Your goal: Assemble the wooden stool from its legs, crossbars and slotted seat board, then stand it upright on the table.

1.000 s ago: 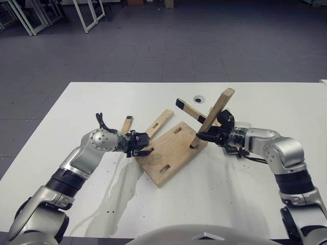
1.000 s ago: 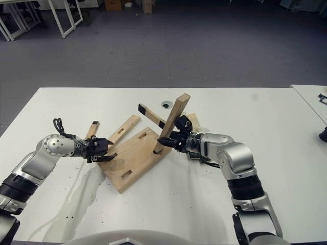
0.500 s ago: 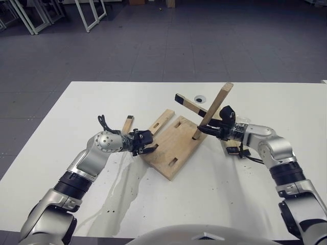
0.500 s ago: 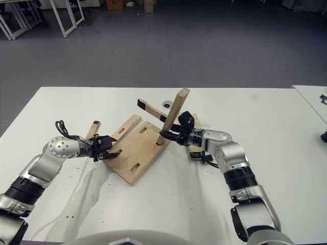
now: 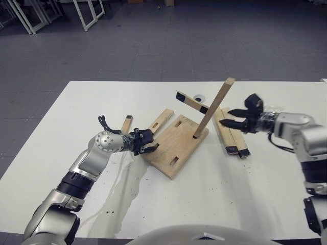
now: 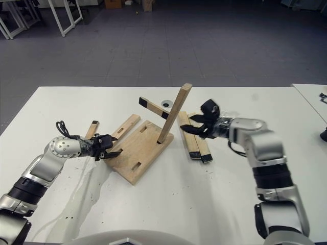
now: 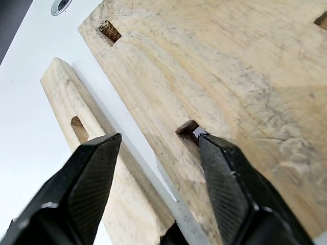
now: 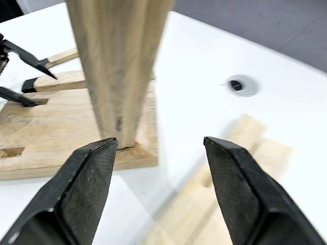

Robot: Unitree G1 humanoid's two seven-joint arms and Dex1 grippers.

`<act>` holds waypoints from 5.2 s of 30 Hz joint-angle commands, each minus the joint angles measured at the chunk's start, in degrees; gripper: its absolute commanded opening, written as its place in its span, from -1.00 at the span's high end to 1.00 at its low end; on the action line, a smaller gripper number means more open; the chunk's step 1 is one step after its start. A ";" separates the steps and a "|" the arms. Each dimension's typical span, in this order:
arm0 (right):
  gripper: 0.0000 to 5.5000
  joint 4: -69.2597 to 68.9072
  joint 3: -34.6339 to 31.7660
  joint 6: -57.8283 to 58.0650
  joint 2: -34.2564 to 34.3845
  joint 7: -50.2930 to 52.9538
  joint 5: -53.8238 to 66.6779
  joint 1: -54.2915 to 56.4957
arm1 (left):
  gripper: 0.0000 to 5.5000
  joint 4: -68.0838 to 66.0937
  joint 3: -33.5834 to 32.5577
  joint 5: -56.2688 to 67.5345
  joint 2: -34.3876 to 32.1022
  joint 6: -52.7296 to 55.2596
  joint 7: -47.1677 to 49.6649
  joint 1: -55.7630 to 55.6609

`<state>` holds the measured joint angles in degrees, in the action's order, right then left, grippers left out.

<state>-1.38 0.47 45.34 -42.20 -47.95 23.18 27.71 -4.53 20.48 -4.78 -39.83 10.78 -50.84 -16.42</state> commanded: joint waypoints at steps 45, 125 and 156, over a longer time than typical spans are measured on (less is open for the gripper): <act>-0.13 -24.13 -3.63 9.77 10.95 32.16 -4.14 -32.43 | -0.02 -2.42 -18.30 6.65 39.91 44.65 40.09 1.25; 0.25 -11.23 -13.94 8.34 16.27 2.43 34.96 -5.16 | -0.20 28.96 -36.82 62.14 29.38 55.69 15.63 4.64; 0.26 -13.25 -3.83 13.48 10.66 -8.91 38.51 -8.77 | 0.20 16.84 -30.20 90.83 15.61 58.01 24.35 -4.60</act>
<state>-14.83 -2.87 59.46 -31.06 -57.52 62.68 18.37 13.84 -10.67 86.88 -23.11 68.20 -26.40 -20.56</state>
